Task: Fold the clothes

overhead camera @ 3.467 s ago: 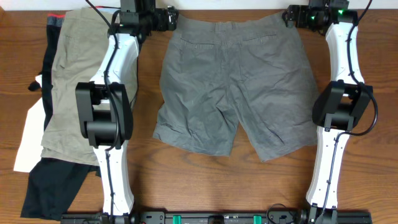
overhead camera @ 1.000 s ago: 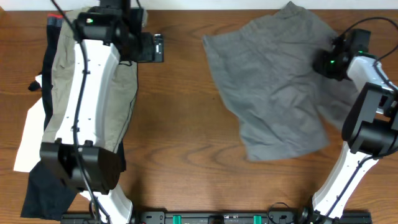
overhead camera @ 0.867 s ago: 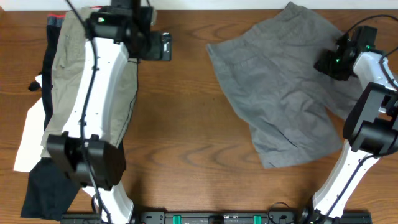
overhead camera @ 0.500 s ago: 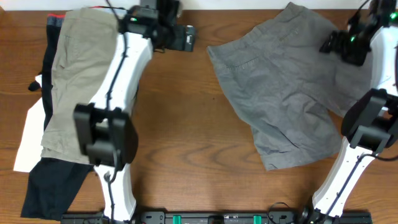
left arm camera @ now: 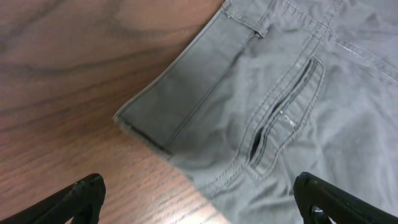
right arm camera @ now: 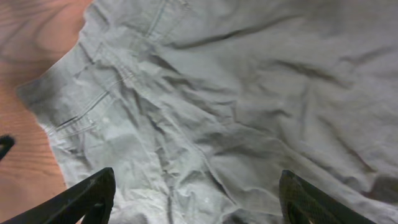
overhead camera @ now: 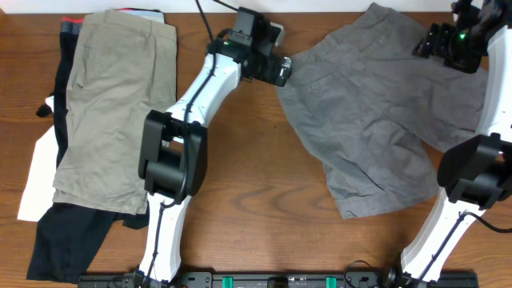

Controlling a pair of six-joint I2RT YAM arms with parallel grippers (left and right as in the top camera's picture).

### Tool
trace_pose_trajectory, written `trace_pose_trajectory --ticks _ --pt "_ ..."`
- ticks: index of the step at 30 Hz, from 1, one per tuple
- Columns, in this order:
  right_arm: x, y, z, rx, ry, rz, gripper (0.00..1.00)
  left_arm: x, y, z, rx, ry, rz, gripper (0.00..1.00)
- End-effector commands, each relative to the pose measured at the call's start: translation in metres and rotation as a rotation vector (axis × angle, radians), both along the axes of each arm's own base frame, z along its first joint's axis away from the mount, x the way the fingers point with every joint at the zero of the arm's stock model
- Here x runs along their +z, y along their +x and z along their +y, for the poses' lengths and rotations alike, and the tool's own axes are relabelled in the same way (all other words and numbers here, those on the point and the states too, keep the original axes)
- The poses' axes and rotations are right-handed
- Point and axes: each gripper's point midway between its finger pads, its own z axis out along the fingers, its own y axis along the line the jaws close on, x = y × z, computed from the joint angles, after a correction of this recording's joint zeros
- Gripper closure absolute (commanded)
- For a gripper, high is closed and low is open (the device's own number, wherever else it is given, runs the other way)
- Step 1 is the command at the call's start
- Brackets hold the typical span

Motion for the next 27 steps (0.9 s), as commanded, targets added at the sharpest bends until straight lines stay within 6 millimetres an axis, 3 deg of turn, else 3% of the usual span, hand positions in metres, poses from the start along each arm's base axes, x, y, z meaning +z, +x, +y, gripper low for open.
trace_pose_trajectory --ticks 1,6,12,14,18,23,27 --pt "0.010 0.004 0.021 0.057 -0.008 -0.030 0.19 -0.027 0.006 0.009 0.129 0.066 0.027 0.02" --pt "0.010 0.007 0.034 0.082 -0.014 -0.033 0.18 -0.042 0.010 0.008 0.280 0.047 0.072 0.01" --pt "0.010 0.007 0.043 0.100 -0.014 -0.032 0.19 -0.055 0.014 -0.001 0.377 -0.013 0.107 0.07" --pt "0.009 0.006 0.042 0.096 -0.024 -0.026 0.19 -0.056 0.016 -0.002 0.408 -0.037 0.115 0.13" --pt "0.008 0.004 0.041 0.094 -0.028 -0.016 0.19 -0.055 0.018 -0.012 0.426 -0.085 0.122 0.50" --pt "0.008 0.002 0.041 0.090 -0.025 -0.007 0.20 -0.058 0.013 -0.028 0.399 -0.087 0.115 0.53" --pt "0.007 0.000 0.042 0.091 -0.022 0.004 0.19 -0.076 0.006 -0.034 0.387 -0.066 0.141 0.53"
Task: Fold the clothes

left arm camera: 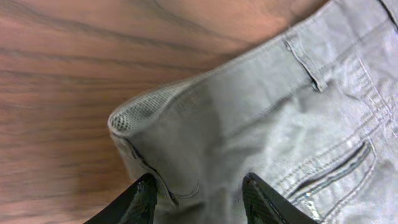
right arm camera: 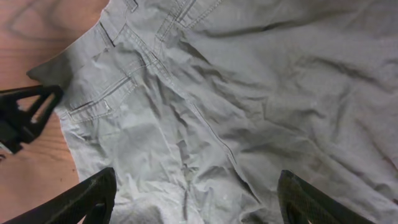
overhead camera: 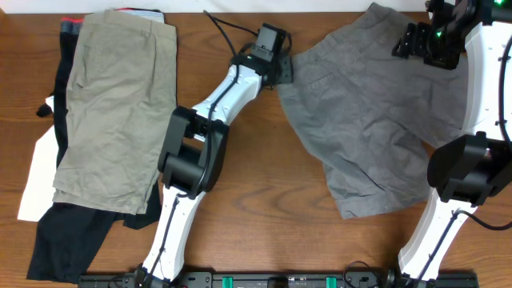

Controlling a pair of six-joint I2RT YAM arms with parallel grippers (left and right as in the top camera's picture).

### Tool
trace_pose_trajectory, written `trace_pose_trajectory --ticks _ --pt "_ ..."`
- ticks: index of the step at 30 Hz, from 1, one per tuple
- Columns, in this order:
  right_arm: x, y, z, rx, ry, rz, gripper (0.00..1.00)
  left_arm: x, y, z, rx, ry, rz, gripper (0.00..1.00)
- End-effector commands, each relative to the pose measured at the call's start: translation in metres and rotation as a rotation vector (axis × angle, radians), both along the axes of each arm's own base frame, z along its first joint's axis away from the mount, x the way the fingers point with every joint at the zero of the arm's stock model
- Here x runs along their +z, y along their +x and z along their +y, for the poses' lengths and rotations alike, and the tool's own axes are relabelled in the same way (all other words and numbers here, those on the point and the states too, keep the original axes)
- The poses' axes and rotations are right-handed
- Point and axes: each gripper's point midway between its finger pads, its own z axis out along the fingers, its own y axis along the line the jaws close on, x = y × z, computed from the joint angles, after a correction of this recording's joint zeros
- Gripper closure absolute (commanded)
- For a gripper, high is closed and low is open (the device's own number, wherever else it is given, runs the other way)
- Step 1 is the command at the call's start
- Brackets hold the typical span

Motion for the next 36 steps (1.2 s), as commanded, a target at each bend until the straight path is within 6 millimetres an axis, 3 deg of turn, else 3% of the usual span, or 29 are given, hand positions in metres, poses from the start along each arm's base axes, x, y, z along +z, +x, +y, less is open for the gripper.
trace_pose_trajectory --ticks 1,3,6,7,11,16,22,28,29,30,31,32,36 --pt "0.009 -0.001 0.003 0.013 -0.011 -0.016 0.19 -0.032 -0.011 -0.005 -0.003 0.024 0.058 0.55" --pt "0.008 -0.002 0.003 0.012 -0.012 -0.013 0.19 -0.040 -0.015 -0.003 -0.002 0.036 0.080 0.65" --pt "0.008 -0.002 0.003 0.012 -0.013 -0.013 0.19 -0.045 -0.014 0.009 0.019 0.064 0.096 0.91" --pt "0.008 -0.002 0.002 0.012 -0.013 -0.014 0.19 -0.046 -0.013 0.015 0.031 0.077 0.097 0.94" --pt "0.008 -0.001 0.004 0.015 -0.013 -0.015 0.19 -0.049 -0.010 0.041 0.072 0.093 0.134 0.94" --pt "0.008 0.000 0.012 0.031 -0.014 -0.017 0.20 -0.057 -0.017 0.101 0.173 0.131 0.258 0.94" --pt "0.010 0.006 0.034 0.069 -0.013 -0.036 0.20 -0.068 -0.052 0.188 0.307 0.192 0.494 0.94" --pt "0.002 0.008 0.056 0.069 0.004 -0.026 0.20 -0.069 -0.088 0.247 0.388 0.204 0.682 0.94" --pt "-0.001 0.008 0.060 0.067 0.009 -0.017 0.20 -0.068 -0.093 0.250 0.362 0.191 0.705 0.91" --pt "-0.004 0.007 0.064 0.065 0.013 -0.008 0.20 -0.067 -0.098 0.251 0.336 0.177 0.726 0.66" --pt "-0.007 0.005 0.067 0.064 0.016 0.002 0.20 -0.065 -0.105 0.253 0.321 0.174 0.752 0.33" --pt "-0.009 0.003 0.071 0.072 0.020 0.015 0.19 -0.061 -0.113 0.256 0.309 0.180 0.787 0.22" --pt "-0.016 -0.011 0.082 0.095 0.022 0.077 0.18 -0.038 -0.131 0.260 0.239 0.203 0.860 0.04"
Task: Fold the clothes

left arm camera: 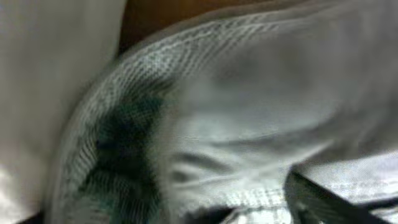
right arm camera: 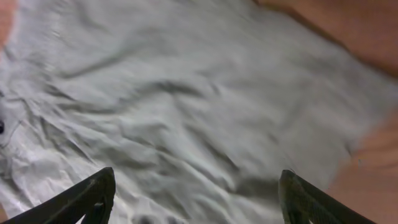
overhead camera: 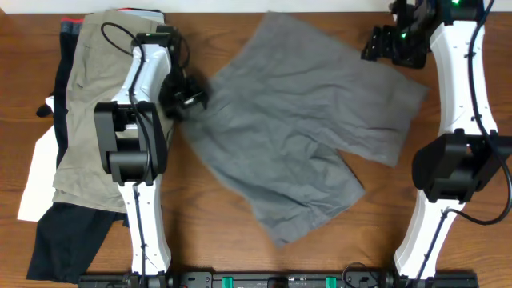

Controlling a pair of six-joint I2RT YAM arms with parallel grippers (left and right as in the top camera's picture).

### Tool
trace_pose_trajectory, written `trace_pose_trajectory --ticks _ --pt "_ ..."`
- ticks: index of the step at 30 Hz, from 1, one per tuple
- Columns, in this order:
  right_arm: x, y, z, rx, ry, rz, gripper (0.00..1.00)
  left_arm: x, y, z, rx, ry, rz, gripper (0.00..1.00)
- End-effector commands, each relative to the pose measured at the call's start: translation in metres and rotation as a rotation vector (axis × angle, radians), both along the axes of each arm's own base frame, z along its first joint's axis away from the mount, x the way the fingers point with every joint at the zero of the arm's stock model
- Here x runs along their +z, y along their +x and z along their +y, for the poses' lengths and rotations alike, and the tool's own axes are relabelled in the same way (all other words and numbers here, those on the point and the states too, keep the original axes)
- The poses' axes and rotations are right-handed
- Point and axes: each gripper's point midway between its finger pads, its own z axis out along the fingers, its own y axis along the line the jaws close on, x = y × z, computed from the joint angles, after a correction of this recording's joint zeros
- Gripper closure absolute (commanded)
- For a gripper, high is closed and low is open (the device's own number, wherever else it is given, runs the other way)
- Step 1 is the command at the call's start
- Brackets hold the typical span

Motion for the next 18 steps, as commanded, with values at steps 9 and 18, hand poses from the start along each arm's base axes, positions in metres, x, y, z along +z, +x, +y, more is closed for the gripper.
trace_pose_trajectory --ticks 9,18 --pt "-0.019 -0.050 0.034 0.052 0.006 0.208 0.17 0.105 -0.009 0.010 -0.115 0.028 -0.142 0.02" --pt "-0.090 -0.070 0.055 0.037 0.003 0.327 0.82 0.242 -0.017 0.020 -0.122 0.113 -0.540 0.02"
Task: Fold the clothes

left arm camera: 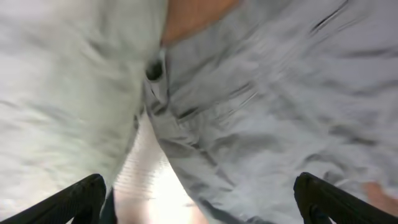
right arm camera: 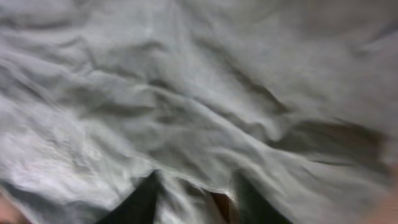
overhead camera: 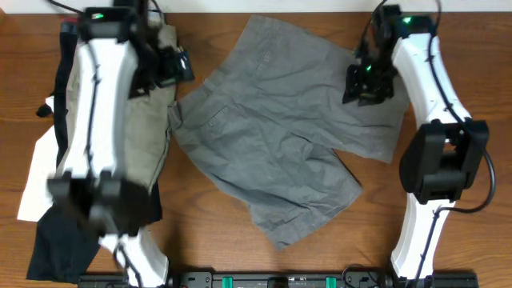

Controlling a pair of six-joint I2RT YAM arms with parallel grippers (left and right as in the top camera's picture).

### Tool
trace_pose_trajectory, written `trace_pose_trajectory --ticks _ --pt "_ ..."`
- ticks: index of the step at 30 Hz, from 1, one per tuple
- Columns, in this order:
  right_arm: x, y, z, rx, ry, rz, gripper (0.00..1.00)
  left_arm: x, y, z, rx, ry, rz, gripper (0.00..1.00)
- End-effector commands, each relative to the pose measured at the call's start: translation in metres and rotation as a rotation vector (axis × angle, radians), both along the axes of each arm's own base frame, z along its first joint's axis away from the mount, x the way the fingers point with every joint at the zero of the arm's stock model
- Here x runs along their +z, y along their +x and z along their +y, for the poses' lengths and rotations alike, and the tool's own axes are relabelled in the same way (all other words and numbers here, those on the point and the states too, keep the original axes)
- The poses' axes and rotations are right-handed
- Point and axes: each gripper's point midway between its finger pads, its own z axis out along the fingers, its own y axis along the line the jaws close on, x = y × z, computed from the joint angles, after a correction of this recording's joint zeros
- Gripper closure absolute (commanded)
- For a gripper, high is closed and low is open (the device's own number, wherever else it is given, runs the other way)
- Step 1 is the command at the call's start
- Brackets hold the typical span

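Grey shorts (overhead camera: pixel 272 136) lie spread and wrinkled across the middle of the table, waistband at the left. My left gripper (overhead camera: pixel 172 68) hovers by the waistband corner, over the edge of the khaki shorts. In the left wrist view the left gripper (left arm camera: pixel 199 202) is open, with its fingers (left arm camera: pixel 81 196) wide apart above the grey shorts (left arm camera: pixel 280 93), holding nothing. My right gripper (overhead camera: pixel 362 86) rests on the shorts' right leg. In the right wrist view the right gripper (right arm camera: pixel 196 196) is shut on a fold of the grey cloth (right arm camera: pixel 186 93).
Khaki shorts (overhead camera: pixel 104 120) lie on top of a pile at the left, over a black garment (overhead camera: pixel 64 240) and a white one (overhead camera: pixel 36 180). Bare wooden table (overhead camera: pixel 448 232) shows at the front and right. The arm bases stand at the front edge.
My left gripper has let go of the waistband corner and now stands open above it. My right gripper was open over the shorts' far right; it now sits lower, shut on a fold.
The grey shorts lay at the table's right with both grippers open over them. Then my left gripper was shut on the waistband corner. Later the shorts were at the centre, beside the khaki pile. Now the left has released them and the right grips them.
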Motion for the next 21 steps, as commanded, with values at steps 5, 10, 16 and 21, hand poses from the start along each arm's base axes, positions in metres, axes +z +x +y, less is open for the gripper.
trace_pose_trajectory --ticks 5,10,16,21 --pt "-0.041 -0.019 0.016 -0.017 -0.008 0.057 0.98 0.056 -0.008 0.014 0.000 0.077 -0.181 0.02" --pt "-0.080 -0.033 0.014 -0.052 -0.029 0.084 0.99 0.051 -0.007 0.014 -0.004 0.079 -0.172 0.02" --pt "-0.106 -0.035 0.006 -0.105 -0.042 0.067 0.99 0.052 -0.004 0.014 -0.021 0.085 -0.187 0.02" --pt "-0.121 -0.029 -0.030 -0.187 -0.167 0.025 0.96 0.053 -0.002 0.014 -0.020 0.085 -0.194 0.02"
